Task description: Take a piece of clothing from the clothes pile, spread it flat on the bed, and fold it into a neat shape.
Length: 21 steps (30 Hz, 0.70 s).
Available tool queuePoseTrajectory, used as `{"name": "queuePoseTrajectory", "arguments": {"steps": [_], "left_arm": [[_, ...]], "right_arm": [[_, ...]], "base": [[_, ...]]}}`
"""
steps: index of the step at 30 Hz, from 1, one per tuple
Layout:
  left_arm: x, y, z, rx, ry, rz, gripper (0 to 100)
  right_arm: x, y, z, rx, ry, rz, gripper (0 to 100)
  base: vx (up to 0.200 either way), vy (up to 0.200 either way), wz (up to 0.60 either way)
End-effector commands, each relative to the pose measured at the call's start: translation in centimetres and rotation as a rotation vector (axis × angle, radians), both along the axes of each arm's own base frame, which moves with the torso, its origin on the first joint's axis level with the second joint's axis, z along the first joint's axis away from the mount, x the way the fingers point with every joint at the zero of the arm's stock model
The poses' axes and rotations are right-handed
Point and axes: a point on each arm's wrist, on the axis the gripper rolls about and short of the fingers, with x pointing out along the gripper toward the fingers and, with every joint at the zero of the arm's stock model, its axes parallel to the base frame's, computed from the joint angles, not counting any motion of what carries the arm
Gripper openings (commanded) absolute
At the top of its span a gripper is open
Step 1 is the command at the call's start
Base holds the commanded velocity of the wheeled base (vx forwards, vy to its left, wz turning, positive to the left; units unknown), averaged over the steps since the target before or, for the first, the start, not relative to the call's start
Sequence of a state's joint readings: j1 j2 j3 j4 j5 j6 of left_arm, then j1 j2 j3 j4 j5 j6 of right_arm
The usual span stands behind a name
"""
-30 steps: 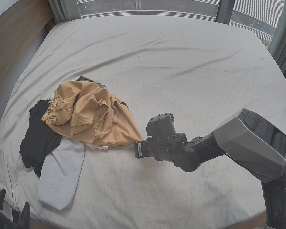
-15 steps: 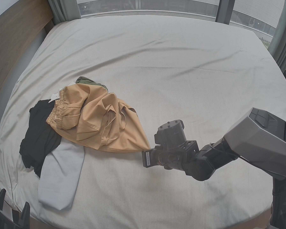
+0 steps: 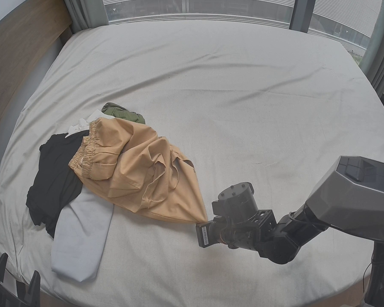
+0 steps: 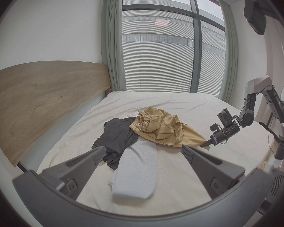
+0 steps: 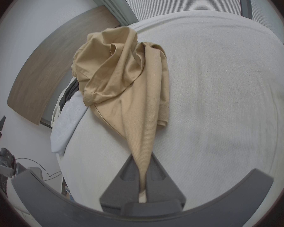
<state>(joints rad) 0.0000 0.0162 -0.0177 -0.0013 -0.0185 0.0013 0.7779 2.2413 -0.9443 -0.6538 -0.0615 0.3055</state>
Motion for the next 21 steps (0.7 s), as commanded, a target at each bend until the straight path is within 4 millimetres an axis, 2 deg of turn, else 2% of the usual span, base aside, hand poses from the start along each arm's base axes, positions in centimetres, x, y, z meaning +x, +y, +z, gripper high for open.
{"name": "queuePoseTrajectory", "arguments": {"steps": [1,21], "left_arm": [[0.0,0.0,-0.5,0.000,0.001,0.000,100],[0.0,0.0,-0.5,-0.001,0.001,0.000,100]], "right_arm": [[-0.9,-0.7,0.0,-0.014,0.016,0.002,0],[-4.9,-4.9,-2.6,-0.077,0.076,0.002,0]], "base": [[0.000,0.000,0.00],[0.000,0.000,0.00]]}}
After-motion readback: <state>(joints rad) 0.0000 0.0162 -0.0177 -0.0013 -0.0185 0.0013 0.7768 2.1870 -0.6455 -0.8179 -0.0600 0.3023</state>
